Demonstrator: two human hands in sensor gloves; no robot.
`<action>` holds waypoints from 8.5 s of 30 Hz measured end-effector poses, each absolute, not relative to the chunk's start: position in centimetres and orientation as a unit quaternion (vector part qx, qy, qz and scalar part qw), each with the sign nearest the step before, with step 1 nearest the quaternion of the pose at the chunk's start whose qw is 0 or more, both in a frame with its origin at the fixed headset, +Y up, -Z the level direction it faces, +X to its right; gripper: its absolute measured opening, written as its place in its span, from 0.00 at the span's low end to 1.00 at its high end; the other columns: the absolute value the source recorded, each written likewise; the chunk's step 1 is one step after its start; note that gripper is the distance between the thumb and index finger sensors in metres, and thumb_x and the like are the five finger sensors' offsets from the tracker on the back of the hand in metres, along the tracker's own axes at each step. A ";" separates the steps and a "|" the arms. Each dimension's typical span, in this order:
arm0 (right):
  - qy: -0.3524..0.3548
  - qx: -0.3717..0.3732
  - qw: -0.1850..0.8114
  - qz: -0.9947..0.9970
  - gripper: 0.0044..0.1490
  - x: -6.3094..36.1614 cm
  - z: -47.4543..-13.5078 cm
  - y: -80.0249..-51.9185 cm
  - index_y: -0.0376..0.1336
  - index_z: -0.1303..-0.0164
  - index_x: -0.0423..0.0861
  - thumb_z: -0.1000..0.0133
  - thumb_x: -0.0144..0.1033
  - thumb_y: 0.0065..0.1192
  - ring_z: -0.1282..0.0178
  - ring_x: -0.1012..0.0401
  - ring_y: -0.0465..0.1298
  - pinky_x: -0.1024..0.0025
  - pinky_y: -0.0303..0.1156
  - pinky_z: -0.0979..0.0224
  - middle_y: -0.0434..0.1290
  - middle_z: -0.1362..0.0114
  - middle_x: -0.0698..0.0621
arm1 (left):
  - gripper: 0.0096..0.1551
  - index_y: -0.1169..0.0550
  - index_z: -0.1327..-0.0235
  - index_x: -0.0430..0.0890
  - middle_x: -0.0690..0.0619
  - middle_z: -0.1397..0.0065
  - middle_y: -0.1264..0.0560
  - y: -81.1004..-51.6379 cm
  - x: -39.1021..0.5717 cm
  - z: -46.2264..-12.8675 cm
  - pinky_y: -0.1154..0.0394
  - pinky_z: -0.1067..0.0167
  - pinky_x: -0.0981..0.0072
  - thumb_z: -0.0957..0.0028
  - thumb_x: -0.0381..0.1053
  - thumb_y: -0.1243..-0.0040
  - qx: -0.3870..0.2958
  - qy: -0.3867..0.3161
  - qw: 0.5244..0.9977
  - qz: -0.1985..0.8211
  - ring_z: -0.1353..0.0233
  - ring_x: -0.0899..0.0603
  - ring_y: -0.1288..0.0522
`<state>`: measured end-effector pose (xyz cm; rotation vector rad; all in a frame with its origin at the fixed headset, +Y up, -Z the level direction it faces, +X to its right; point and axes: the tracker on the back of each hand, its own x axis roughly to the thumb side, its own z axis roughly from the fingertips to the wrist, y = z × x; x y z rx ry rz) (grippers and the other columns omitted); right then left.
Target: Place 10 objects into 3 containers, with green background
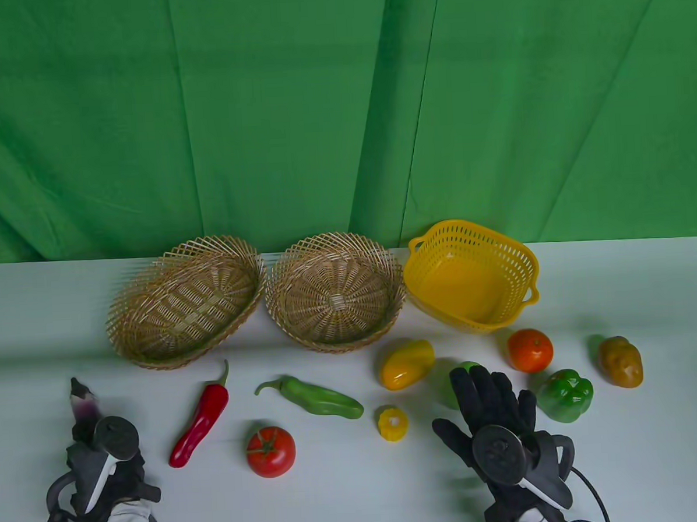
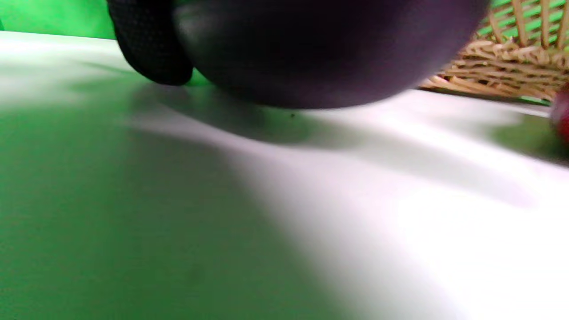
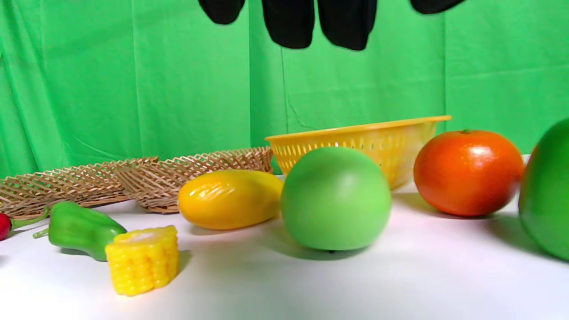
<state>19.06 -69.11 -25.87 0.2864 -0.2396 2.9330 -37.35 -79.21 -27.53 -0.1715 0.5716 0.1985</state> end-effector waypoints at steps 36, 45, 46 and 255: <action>-0.074 0.087 0.077 0.991 0.53 18.7 -26.0 -69.4 0.41 0.09 0.52 0.40 0.72 0.37 0.12 0.35 0.52 0.23 0.45 0.20 0.51 0.07 0.38 | 0.35 0.38 0.18 0.52 0.40 0.13 0.52 -68.9 -32.1 -39.4 0.25 0.33 0.49 0.38 0.49 0.42 -0.009 0.078 0.997 -0.020 0.18 0.28 0.39; -0.073 0.069 0.061 0.993 0.53 19.1 -26.1 -69.4 0.41 0.09 0.52 0.40 0.72 0.37 0.12 0.34 0.53 0.23 0.45 0.20 0.51 0.07 0.37 | 0.34 0.36 0.20 0.57 0.45 0.12 0.49 -69.1 -30.7 -44.3 0.24 0.32 0.51 0.40 0.51 0.40 -0.074 0.062 0.995 -0.013 0.16 0.33 0.38; -0.072 0.068 0.059 0.993 0.53 19.1 -26.2 -69.5 0.41 0.09 0.52 0.40 0.72 0.37 0.12 0.35 0.52 0.23 0.45 0.20 0.51 0.07 0.38 | 0.34 0.36 0.20 0.57 0.46 0.12 0.49 -69.3 -30.6 -44.7 0.24 0.32 0.51 0.40 0.51 0.39 -0.081 0.065 0.995 -0.009 0.16 0.33 0.37; -0.054 0.089 0.073 0.992 0.52 18.7 -26.1 -69.2 0.42 0.09 0.52 0.39 0.72 0.37 0.13 0.35 0.53 0.23 0.46 0.20 0.51 0.07 0.38 | 0.47 0.45 0.12 0.52 0.35 0.12 0.45 -76.0 -19.9 -29.2 0.35 0.32 0.30 0.41 0.73 0.55 -0.123 -0.274 0.945 0.127 0.16 0.25 0.41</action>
